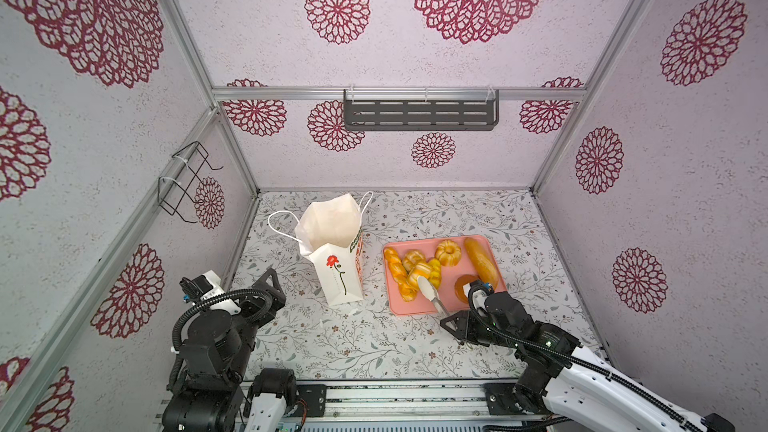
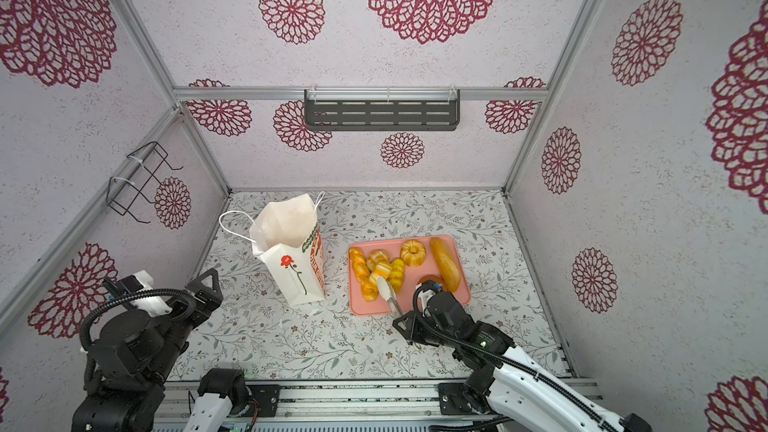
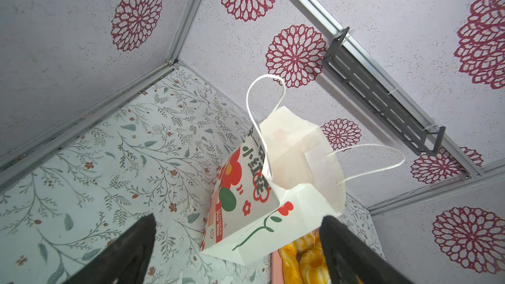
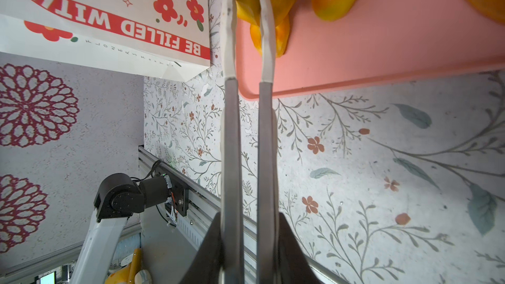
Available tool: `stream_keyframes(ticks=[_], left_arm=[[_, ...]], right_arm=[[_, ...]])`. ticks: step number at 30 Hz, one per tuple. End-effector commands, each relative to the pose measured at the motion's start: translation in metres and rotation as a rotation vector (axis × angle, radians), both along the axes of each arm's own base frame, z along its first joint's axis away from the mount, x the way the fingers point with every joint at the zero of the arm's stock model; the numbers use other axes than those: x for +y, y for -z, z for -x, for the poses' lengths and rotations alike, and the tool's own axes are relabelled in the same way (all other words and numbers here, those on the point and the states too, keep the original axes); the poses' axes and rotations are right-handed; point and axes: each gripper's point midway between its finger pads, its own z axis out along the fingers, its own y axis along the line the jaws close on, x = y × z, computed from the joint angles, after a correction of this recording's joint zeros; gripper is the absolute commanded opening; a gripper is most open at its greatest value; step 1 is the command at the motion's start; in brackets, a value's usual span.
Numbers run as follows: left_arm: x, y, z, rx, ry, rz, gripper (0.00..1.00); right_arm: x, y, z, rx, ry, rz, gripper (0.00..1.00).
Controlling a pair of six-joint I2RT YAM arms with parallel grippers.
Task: Take the fake bread out of the paper bag
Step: 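Open the tongs to release the bread while the left gripper releases the bag and withdraws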
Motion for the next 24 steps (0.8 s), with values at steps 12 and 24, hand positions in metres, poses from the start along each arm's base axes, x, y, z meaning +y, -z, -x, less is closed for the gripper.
stream_keyframes(ticks=[12, 24], left_arm=[[0.000, 0.037, 0.004, 0.081, -0.006, 0.012, 0.97], [-0.001, 0.041, 0.011, 0.026, 0.012, -0.001, 0.97]], right_arm=[[-0.068, -0.011, 0.003, -0.031, 0.089, 0.309, 0.00], [-0.009, -0.053, 0.005, -0.126, -0.038, -0.091, 0.00]])
